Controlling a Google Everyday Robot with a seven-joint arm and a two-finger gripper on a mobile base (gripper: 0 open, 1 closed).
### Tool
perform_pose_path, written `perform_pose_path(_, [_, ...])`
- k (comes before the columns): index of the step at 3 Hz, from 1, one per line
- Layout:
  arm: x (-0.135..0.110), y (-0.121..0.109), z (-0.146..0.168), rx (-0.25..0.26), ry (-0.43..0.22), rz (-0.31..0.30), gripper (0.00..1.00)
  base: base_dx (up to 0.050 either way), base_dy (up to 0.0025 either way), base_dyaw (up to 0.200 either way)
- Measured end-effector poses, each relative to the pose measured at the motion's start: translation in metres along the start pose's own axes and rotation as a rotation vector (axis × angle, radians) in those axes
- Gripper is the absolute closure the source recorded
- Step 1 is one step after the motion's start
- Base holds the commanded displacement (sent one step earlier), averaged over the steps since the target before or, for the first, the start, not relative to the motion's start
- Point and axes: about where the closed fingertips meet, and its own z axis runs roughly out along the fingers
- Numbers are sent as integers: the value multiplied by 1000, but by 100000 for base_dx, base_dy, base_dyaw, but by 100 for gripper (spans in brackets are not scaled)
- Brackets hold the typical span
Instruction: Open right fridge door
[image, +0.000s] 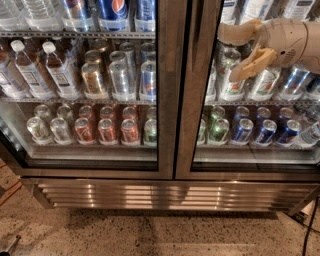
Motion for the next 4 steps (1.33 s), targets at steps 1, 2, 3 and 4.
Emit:
perform_pose_path(1, [-9,27,-9,11,2,-2,0,0,0,0])
perform_pose_path(2, [-9,27,-9,11,2,-2,0,0,0,0])
perform_pose_path(3, [-14,24,-11,26,-16,-10,0,0,0,0])
perform_pose_path(4, [-15,33,-20,67,-45,-17,0,0,0,0])
